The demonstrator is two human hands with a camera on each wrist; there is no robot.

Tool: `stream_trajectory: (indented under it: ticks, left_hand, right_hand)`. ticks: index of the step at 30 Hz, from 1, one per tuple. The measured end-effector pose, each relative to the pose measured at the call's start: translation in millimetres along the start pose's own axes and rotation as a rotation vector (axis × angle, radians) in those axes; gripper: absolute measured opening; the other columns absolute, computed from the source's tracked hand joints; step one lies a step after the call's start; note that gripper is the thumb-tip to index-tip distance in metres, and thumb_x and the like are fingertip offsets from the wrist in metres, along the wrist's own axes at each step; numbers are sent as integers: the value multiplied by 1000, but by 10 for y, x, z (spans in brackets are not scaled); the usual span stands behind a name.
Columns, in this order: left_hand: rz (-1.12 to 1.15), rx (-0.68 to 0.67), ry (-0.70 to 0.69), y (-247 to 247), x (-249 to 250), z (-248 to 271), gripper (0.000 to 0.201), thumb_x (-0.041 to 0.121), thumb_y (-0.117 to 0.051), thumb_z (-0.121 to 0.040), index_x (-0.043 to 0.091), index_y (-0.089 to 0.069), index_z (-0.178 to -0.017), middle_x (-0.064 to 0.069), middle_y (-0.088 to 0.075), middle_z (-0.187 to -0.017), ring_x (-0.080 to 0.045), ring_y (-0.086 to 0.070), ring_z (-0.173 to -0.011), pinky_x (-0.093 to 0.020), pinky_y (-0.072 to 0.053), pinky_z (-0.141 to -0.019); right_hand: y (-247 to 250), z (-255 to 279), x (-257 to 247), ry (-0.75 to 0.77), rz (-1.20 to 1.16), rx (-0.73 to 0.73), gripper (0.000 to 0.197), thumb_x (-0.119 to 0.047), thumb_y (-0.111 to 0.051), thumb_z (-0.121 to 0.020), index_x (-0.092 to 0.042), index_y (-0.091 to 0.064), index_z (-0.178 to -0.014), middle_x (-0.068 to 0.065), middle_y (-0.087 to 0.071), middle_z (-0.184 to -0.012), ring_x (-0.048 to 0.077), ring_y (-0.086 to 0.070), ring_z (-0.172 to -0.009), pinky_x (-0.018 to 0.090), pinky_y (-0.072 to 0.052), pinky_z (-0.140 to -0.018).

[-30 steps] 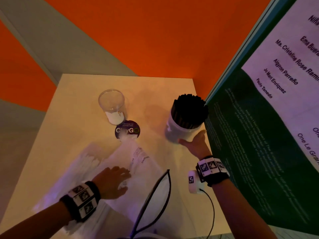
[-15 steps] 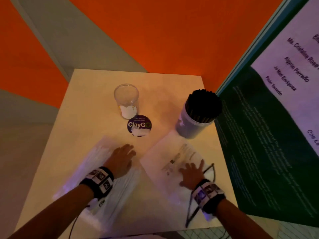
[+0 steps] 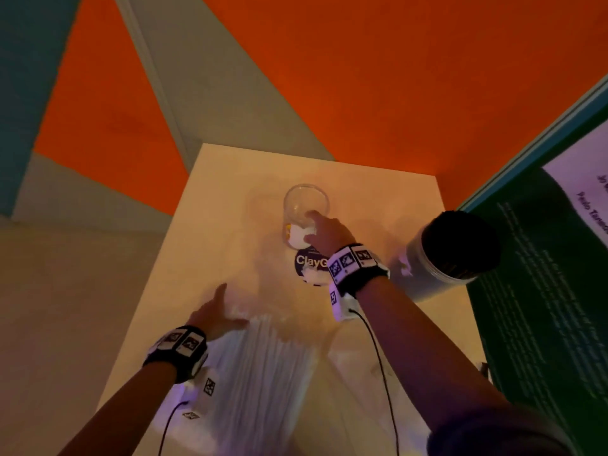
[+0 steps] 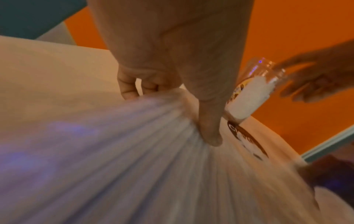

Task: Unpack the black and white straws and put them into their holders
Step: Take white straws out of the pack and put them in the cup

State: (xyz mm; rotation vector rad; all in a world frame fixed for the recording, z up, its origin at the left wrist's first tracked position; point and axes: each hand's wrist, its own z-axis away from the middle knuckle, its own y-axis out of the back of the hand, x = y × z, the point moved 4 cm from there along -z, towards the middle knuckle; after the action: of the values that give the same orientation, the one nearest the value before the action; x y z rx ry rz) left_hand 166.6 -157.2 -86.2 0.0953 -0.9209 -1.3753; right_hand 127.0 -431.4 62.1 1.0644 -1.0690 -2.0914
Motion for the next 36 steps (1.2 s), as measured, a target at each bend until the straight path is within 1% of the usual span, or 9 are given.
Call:
stream_trajectory:
  ticks: [4, 8, 12, 15, 18, 24, 28, 33, 36]
  left_hand:
    - [163, -23, -87, 109, -24, -114, 48, 50, -68, -80, 24, -49, -116, -5, -59, -94, -21, -55, -83, -27, -41, -68]
    - [444, -94, -165, 124, 6, -162, 30, 33, -70, -84, 15, -50, -97, -5, -60, -84, -20, -52, -76, -30, -41, -68]
    - [371, -83, -94, 25, 138, -110, 33, 54, -61, -85, 22, -53, -93, -3, -66, -74, -16, -59, -63, -29, -42, -62]
    - [396, -91, -256, 113, 307, 16, 23, 25, -59, -94, 2, -60, -91, -1, -67, -62, -19, -58, -59, -32, -44, -65]
    - [408, -21, -481, 470, 429, 329, 10, 12, -54, -96, 9, -57, -87, 0, -68, -72, -13, -59, -65, -22, -45, -63]
    - [524, 12, -750, 1013, 811, 1124, 10, 11, -51, -91, 1, -55, -93, -16, -66, -86, -22, -64, -79, -25, -51, -70]
    - [475, -57, -825, 1097, 1072, 1554, 10, 3, -55, -89, -3, -56, -97, -10, -67, -92, -17, -65, -85, -22, -50, -74]
    - [-140, 591, -909, 982, 1462, 1997, 32, 48, -55, -84, 26, -58, -107, 11, -57, -114, -7, -49, -110, -28, -35, -92]
    - [-336, 584, -991, 496, 1896, 2106, 31, 44, -61, -87, 22, -63, -108, 4, -63, -110, -18, -57, -102, -34, -41, -86]
  right_hand:
    - [-110, 13, 108, -55, -31, 130, 16, -20, -50, -93, -12, -56, -106, 21, -67, -100, 37, -64, -91, 40, -53, -74]
    - [-160, 303, 398, -102, -120, 162, 7, -25, -56, -89, -20, -61, -90, 12, -70, -95, 31, -64, -89, 28, -41, -64]
    - [-269, 662, 673, -150, -167, 75, 14, -27, -62, -86, -26, -60, -99, 7, -70, -96, 27, -64, -89, 31, -49, -73]
    - [-306, 906, 871, -199, -307, 207, 45, -21, -65, -85, -30, -40, -122, 1, -66, -77, 22, -62, -75, 27, -42, -61]
    - [-468, 1137, 1067, -319, -377, 289, 31, -21, -66, -85, -20, -45, -108, -5, -58, -73, 25, -63, -82, 29, -43, -67]
    - [-769, 1291, 802, -76, -771, -15, 61, -26, -68, -87, -22, -39, -140, -11, -43, -135, 14, -46, -120, 35, -44, -101]
    - [-356, 1410, 718, 73, -1143, 273, 13, -14, -54, -95, -25, -61, -97, 2, -68, -104, 21, -65, -97, 26, -56, -75]
    - [-89, 1654, 695, 224, -1156, 315, 18, -4, -59, -90, -19, -69, -86, 4, -72, -85, 19, -69, -81, 27, -56, -70]
    - [-129, 1766, 644, 269, -1181, 274, 20, 4, -59, -87, -11, -71, -93, 5, -74, -86, 22, -70, -82, 32, -57, -76]
